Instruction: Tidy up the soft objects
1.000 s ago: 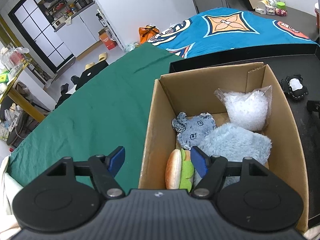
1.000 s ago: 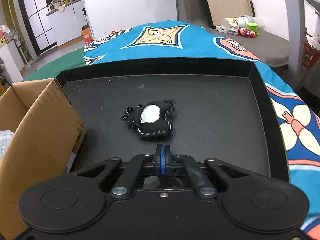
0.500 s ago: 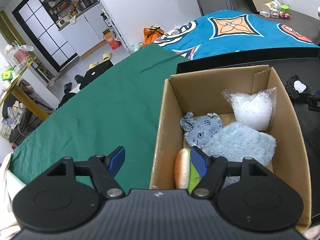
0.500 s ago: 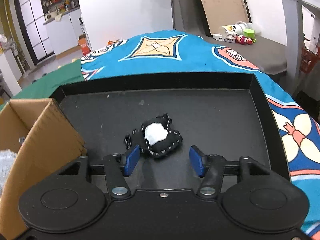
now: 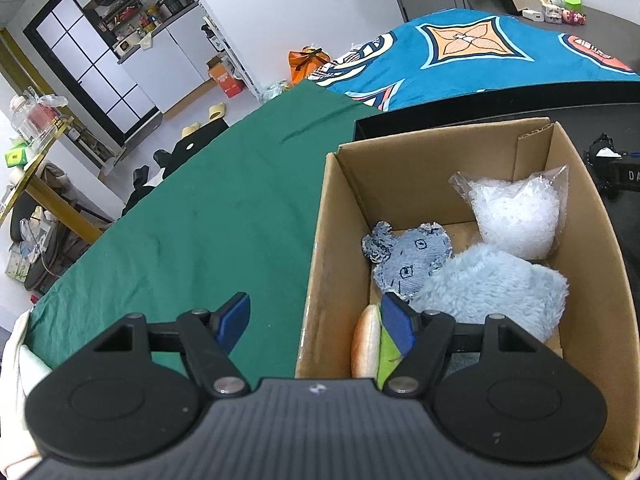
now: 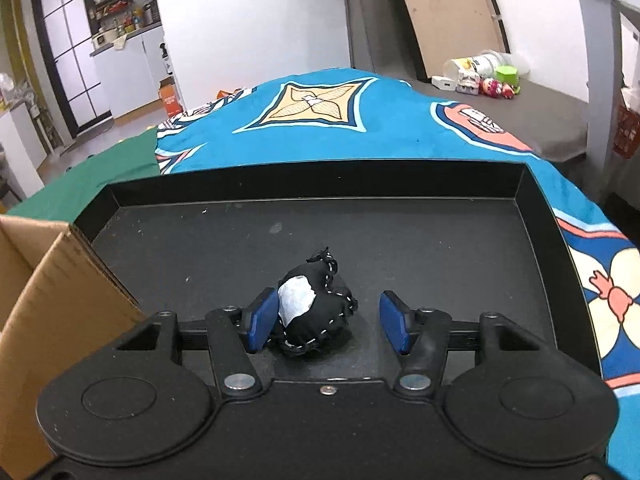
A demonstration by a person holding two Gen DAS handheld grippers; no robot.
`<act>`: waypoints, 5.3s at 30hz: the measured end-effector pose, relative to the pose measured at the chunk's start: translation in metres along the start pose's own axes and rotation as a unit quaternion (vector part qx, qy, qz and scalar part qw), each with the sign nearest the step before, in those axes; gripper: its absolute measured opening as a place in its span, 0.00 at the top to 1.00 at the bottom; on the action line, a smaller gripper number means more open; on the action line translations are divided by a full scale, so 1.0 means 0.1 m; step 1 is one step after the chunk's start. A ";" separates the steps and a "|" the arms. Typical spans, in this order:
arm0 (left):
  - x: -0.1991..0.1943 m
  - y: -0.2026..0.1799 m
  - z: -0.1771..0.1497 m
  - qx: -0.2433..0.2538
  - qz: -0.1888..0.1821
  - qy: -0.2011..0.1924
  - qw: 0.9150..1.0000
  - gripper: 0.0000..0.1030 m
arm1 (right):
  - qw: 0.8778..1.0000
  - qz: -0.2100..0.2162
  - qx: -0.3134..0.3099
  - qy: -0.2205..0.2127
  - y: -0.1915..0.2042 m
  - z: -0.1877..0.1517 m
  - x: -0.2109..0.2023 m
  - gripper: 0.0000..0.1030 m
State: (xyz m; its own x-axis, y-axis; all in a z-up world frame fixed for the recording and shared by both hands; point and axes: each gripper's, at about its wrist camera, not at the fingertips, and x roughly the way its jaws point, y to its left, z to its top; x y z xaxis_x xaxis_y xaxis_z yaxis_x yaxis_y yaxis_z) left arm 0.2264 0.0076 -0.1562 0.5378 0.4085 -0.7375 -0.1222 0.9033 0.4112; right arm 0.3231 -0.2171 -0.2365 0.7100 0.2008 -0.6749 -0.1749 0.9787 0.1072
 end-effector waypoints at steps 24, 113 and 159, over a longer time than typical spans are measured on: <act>-0.10 0.03 -0.10 0.010 -0.027 0.003 1.000 0.31 | 0.998 -0.009 0.025 0.049 -0.05 -0.24 -0.50 0.79; -0.21 0.73 -0.30 -0.077 -0.201 0.007 0.977 0.81 | 0.999 0.003 -0.043 0.026 1.25 -0.10 -1.88 0.53; -2.05 0.89 -0.62 -0.113 -0.182 -0.056 0.975 0.00 | 0.997 0.044 0.064 0.006 0.55 -0.25 -3.00 0.00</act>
State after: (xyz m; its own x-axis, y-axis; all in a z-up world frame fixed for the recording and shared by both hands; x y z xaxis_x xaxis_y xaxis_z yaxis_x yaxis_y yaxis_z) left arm 0.0536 0.0127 -0.0020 0.6652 0.0509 -0.7449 -0.0804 0.9968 -0.0037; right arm 0.0838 -0.2243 -0.0462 0.6870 0.2856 -0.6682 -0.1469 0.9551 0.2572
